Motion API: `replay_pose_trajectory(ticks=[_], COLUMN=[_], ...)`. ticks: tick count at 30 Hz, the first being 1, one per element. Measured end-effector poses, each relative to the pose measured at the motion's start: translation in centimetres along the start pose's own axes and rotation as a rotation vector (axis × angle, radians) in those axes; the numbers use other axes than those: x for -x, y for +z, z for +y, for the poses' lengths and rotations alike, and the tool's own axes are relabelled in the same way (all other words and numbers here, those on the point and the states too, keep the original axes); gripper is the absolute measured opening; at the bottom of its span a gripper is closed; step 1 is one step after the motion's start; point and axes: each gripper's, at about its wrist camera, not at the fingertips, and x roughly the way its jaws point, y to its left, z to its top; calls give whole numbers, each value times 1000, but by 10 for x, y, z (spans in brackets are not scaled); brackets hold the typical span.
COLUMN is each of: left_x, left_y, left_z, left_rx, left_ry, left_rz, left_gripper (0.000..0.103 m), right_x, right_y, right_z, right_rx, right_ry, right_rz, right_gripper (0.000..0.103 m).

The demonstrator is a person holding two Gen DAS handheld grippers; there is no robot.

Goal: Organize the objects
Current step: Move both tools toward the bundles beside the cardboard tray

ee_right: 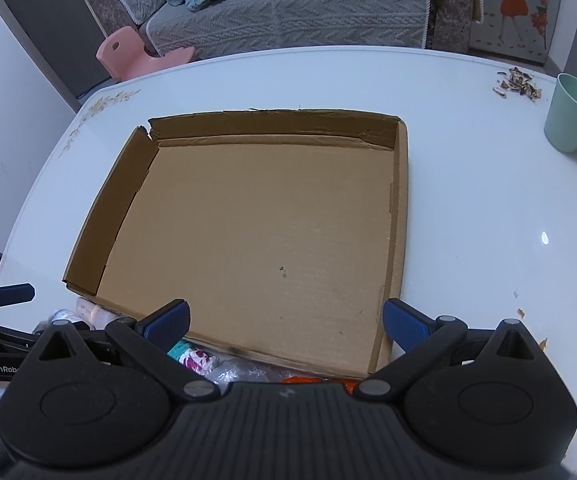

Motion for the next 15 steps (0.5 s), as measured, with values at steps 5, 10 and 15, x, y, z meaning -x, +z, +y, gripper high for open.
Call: replay_pose_trajectory(ticks=[5, 10, 15], left_x=[-2, -4, -4], left_y=[-5, -8, -9], left_z=[4, 10, 9], left_rx=[-1, 10, 11], left_ry=[4, 8, -1], left_rz=[8, 16, 15], left_gripper=[103, 103, 103], right_x=[-2, 0, 1], right_y=[-1, 1, 0], right_z=[-4, -1, -1], right_rx=[-6, 3, 9], right_ry=[-7, 0, -6], right_rz=[12, 5, 12], right_gripper=[103, 103, 103])
